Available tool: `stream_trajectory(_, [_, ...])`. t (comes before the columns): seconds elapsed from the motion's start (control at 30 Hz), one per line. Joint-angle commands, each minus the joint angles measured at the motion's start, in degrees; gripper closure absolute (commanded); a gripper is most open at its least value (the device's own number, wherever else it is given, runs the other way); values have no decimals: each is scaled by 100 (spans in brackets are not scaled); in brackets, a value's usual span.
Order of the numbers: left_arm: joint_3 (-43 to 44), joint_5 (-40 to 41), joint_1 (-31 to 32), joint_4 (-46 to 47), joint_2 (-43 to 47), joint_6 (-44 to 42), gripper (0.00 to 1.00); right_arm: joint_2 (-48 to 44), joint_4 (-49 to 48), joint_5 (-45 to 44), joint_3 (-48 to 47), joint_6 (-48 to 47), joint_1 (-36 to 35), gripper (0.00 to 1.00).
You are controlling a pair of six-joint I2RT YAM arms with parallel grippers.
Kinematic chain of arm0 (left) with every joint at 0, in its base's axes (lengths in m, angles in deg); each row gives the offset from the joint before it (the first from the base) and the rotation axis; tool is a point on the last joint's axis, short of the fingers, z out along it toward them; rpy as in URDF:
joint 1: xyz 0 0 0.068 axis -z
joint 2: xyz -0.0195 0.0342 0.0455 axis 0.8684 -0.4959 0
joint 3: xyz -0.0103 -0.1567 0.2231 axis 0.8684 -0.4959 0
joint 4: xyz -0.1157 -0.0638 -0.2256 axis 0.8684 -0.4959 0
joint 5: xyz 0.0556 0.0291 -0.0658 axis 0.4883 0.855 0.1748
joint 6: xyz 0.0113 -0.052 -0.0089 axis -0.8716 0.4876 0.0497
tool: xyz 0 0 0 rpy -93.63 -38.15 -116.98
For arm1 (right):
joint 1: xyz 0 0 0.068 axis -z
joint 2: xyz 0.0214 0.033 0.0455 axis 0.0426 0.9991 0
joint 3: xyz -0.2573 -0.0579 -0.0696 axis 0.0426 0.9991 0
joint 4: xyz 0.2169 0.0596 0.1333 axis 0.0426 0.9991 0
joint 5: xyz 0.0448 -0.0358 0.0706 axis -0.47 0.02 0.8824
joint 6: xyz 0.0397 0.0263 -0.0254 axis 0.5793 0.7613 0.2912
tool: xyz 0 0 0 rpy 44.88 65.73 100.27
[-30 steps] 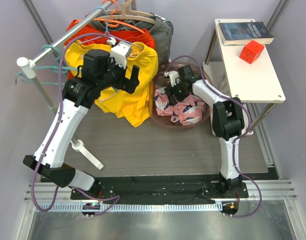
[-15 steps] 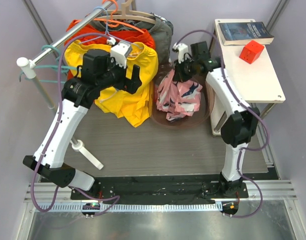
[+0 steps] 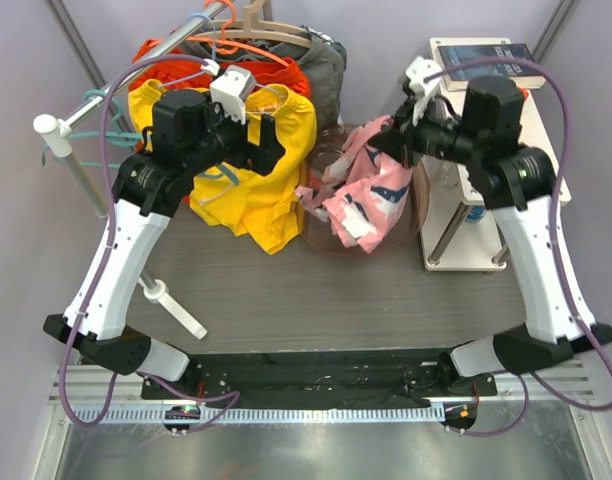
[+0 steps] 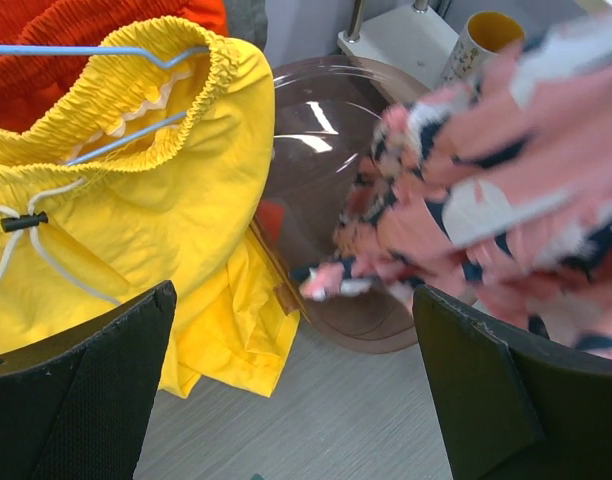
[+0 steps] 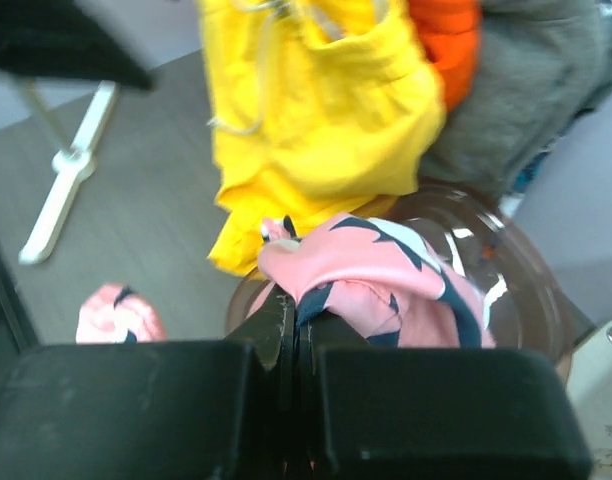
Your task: Place the shorts on the hanger
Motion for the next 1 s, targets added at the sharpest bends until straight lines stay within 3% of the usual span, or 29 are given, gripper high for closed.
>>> stream_trajectory(0.0, [108,-170,-20,299,58,30,0,-994,125,533,1209,-992,-307,99])
stream_trajectory(0.07, [-48,-538,-20,149,93,-250,0,-1715,617,578,1914,-1973,-448,99])
stream_trajectory(0.1, [-137,-687,-11,131,172,-339,1,-2022,880,543,2718,-2293,-501,99])
stream_trajectory(0.23, [-638,-1662,-11,-114,400,-1111,3,-3244,1041,271,4639,-3543,-580,99])
stream_trajectory(0.3, [-927,-2164,15,-334,480,-1488,4,-3632,971,121,5359,-3998,-589,84])
stream_trajectory(0.33, [-981,-2305,42,-465,506,-1691,5,-3694,918,60,5537,-4053,-589,64])
stream_trajectory(0.4, [-1113,-2394,251,-1018,506,-2165,6,-3625,943,-212,5906,-4255,-589,44])
stream_trajectory(0.43, [-1253,-2333,331,-1194,515,-2551,8,-3572,944,-326,5969,-4247,-598,29])
stream_trajectory(0.53, [-1674,-2069,621,-1398,568,-2827,10,-3309,918,-424,5865,-3767,-598,8])
stream_trajectory(0.7, [-2167,-1938,780,-864,480,-2337,11,-2792,16,-292,5478,-2360,-589,5])
stream_trajectory(0.97, [-2124,-1849,780,-572,260,-1720,12,-1323,-1103,120,4460,-207,-607,5])
